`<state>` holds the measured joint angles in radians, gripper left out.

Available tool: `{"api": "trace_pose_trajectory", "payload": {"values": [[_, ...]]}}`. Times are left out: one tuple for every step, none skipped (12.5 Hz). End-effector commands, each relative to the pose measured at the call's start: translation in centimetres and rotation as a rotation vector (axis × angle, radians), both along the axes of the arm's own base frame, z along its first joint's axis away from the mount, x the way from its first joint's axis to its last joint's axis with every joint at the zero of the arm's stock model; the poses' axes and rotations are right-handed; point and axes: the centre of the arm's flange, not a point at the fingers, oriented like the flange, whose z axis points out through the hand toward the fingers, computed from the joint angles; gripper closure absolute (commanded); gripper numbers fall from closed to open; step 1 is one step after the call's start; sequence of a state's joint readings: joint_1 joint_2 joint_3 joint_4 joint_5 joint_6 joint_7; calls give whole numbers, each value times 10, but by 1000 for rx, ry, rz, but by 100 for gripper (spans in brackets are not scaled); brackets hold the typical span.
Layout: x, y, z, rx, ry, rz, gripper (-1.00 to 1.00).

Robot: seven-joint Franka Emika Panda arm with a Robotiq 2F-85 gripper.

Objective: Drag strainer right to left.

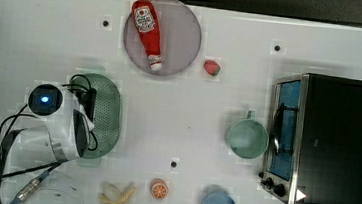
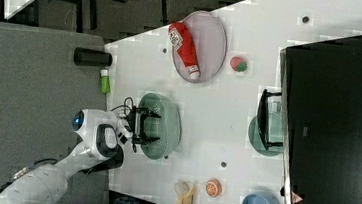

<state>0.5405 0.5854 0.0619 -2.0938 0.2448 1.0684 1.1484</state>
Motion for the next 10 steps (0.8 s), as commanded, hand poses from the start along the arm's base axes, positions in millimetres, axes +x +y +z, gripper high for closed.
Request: {"api": "trace_pose_trajectory", "payload": {"values": [[8, 36, 7, 35, -13, -28, -100], [8, 43, 7, 39, -14, -33, -100], [7, 50, 7, 40, -15, -47, -100], [6, 58, 8, 42, -16, -68, -100], [5, 66, 8, 43, -16, -89, -100], [4, 74, 7, 45, -16, -98, -100], [3, 81, 7, 50, -21, -92, -100], [3, 88, 6, 54, -24, -85, -100], [3, 94, 5, 58, -28, -77, -100], [3, 100, 4, 63, -31, -71, -100]]}}
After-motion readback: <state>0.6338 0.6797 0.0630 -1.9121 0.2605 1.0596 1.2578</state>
